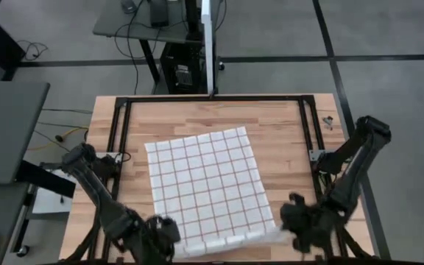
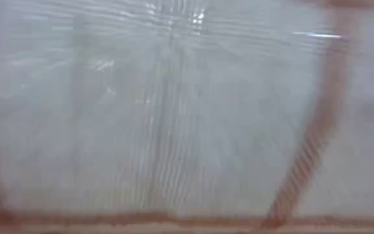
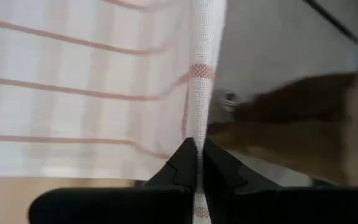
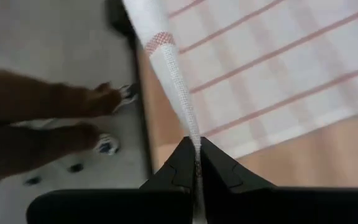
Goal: Roll towel
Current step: Roll the white towel
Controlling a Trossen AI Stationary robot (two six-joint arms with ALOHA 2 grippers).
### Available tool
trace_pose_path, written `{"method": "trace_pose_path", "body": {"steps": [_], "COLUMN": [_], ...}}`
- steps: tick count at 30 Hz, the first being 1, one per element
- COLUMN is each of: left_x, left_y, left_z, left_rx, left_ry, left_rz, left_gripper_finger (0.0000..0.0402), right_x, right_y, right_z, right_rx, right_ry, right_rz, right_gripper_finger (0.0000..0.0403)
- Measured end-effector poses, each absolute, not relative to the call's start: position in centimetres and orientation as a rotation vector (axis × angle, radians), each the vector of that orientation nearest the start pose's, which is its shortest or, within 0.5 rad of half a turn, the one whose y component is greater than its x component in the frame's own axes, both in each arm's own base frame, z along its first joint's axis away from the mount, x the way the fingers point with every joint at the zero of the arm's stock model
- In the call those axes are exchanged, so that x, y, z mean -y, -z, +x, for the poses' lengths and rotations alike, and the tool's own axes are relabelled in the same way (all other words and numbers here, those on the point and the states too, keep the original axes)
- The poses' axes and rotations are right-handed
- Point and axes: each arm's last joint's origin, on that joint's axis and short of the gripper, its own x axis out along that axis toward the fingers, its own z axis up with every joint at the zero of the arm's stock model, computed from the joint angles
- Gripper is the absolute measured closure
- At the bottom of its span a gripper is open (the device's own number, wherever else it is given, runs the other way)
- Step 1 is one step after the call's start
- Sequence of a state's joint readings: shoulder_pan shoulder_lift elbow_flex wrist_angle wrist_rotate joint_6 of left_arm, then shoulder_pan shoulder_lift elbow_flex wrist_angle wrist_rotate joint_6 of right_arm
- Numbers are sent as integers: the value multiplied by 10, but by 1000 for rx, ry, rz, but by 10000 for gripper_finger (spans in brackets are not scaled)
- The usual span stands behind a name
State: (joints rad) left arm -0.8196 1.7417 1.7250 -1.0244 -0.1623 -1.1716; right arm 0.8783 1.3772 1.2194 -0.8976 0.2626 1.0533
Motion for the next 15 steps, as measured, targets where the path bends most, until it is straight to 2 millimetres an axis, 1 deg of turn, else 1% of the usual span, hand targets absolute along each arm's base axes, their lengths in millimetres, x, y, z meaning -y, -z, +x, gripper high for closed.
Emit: {"method": "trace_pose_path", "body": {"steps": [3, 6, 11, 15], "left_x": [228, 193, 133, 93], "left_y": [-337, -327, -304, -288], "left_z": [242, 230, 206, 187], "left_rx": [-1100, -1089, -1046, -1018], "left_ry": [-43, -84, -149, -198], "left_rz": [-538, -544, -580, -582], "left_gripper_finger": [401, 401, 401, 401], "right_x": [-171, -141, -88, -43], "right_y": [-304, -304, -286, -274], "right_z": [189, 206, 232, 246], "right_rx": [-1061, -1094, -1139, -1148], "right_ry": [40, 84, 163, 211], "right_rz": [310, 258, 214, 223], "right_gripper_finger": [403, 403, 403, 403]}}
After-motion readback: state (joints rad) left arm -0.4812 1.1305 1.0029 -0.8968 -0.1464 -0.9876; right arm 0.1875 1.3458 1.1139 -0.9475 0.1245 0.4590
